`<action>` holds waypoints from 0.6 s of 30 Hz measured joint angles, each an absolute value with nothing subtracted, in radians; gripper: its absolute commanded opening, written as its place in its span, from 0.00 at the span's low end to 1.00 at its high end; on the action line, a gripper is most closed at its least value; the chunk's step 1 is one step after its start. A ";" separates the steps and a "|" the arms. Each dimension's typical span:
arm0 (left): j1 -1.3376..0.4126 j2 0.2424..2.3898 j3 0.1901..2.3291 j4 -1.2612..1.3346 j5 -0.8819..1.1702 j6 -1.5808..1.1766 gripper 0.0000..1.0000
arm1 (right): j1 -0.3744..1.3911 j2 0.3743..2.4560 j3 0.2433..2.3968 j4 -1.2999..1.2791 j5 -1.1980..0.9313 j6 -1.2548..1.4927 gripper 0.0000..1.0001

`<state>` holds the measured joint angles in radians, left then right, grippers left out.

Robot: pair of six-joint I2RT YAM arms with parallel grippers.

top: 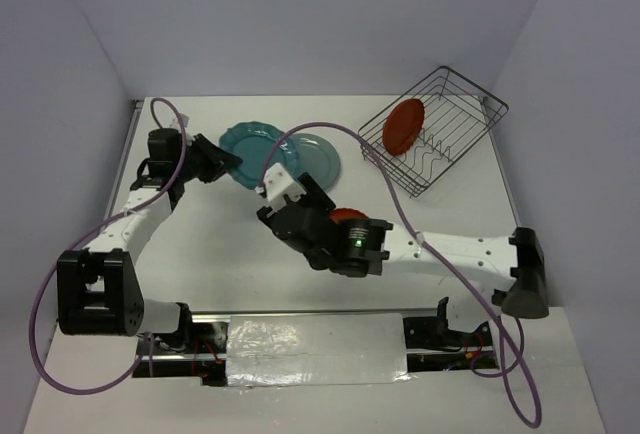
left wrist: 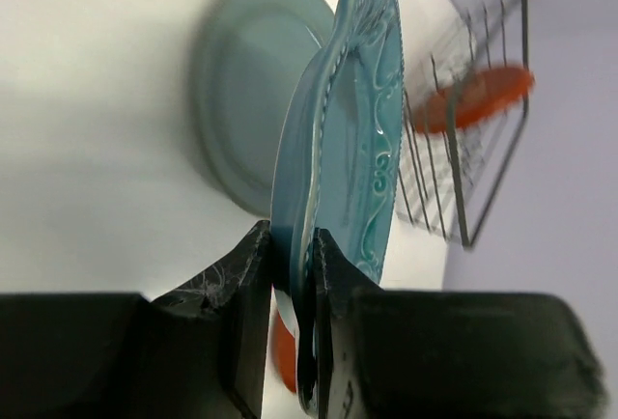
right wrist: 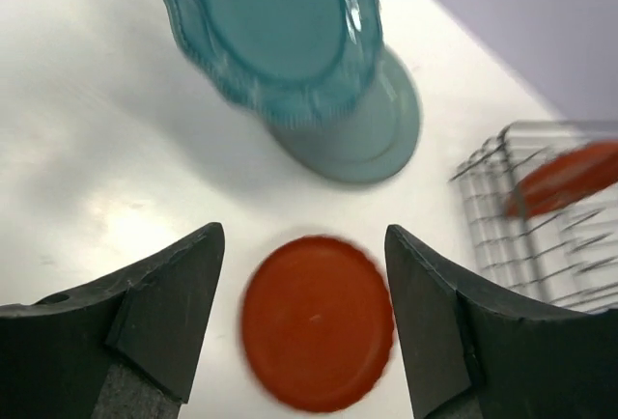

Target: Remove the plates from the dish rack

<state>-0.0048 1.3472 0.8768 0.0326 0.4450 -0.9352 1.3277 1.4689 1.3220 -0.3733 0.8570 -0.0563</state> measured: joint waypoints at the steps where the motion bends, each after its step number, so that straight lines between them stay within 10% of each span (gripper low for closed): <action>1: 0.019 1.347 0.887 0.022 0.427 -0.923 0.00 | 1.333 1.443 1.318 -0.407 0.856 0.018 0.75; 18: 0.381 1.390 0.881 -0.040 0.309 -0.795 0.00 | 1.342 0.900 0.947 -0.388 0.792 0.353 0.76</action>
<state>0.3813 1.3895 0.8806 -0.0399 0.3088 -0.7948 1.3422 0.9005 0.9474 -0.3882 0.7918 0.3527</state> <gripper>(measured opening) 0.298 0.764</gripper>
